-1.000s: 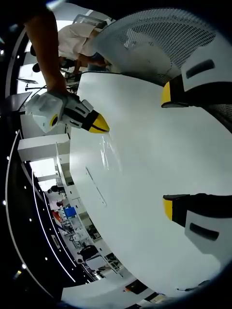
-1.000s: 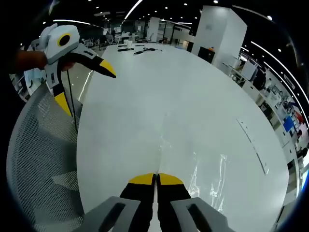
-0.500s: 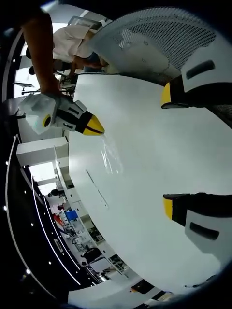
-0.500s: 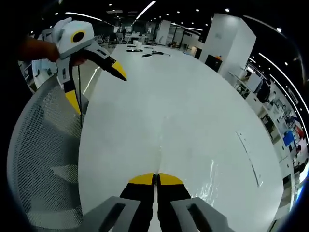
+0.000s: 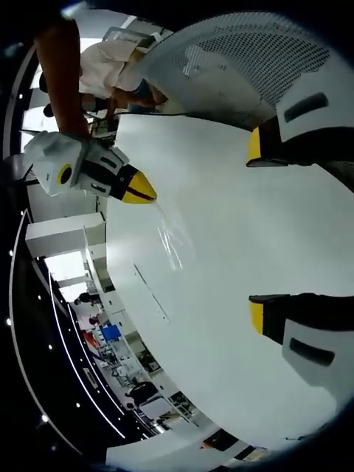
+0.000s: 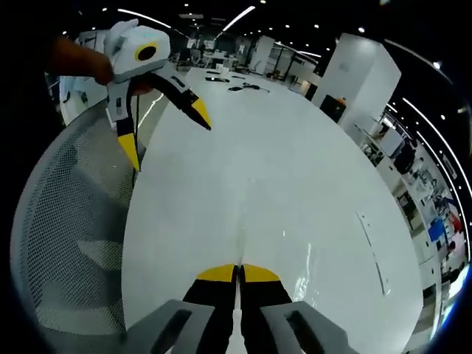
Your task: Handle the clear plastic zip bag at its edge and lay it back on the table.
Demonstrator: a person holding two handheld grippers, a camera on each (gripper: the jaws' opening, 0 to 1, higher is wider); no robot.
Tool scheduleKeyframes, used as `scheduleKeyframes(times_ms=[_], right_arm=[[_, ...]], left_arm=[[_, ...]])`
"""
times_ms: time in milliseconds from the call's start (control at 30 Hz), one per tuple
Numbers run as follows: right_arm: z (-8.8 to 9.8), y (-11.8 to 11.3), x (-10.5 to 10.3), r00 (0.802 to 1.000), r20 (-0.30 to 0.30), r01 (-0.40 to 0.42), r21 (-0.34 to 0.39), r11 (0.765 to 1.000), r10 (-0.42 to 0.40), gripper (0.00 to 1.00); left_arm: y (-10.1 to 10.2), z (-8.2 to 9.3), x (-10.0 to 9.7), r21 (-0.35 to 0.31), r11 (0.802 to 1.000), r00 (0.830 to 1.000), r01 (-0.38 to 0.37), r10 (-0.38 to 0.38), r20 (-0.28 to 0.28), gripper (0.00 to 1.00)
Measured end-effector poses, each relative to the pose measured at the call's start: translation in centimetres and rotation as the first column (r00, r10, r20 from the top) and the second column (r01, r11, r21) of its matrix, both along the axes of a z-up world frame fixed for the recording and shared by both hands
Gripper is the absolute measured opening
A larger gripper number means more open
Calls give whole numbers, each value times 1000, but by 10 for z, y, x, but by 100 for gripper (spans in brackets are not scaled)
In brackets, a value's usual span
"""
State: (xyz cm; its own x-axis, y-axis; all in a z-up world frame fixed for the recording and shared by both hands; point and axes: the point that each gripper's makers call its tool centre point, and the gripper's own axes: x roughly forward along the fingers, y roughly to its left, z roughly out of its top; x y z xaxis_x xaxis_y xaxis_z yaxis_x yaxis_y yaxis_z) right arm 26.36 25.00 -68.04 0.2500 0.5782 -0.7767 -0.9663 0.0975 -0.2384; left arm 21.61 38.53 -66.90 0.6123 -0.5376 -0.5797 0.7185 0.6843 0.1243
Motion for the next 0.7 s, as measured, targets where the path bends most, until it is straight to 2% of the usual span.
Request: scheduleKeyframes(times_ms=[133,333,500,567,700], right_arm=[[0,-1,-5,1000,7,-21,-2,1000,21,0],[-1,-2,-10,995,50,-82,-7,997,82,0],[-1,-3,-17,991,63,-118,11,993,117,0],[0,-3,-20,986,87,-144,9,989,143,0],[1,-3,-24,985,82,-154,20,988,152,0]], left_arm=[[1,-4,4,4,1000,1000,3,-3,-4,68],[3,-11,4,24,999,1000,24,-23,-12,67],[3,-13,5,7,1000,999,18,-18,-27,66],[4,-15,6,17,1000,999,26,-26,-29,66],[3,-18,5,31,999,999,43,-42,-34,65]])
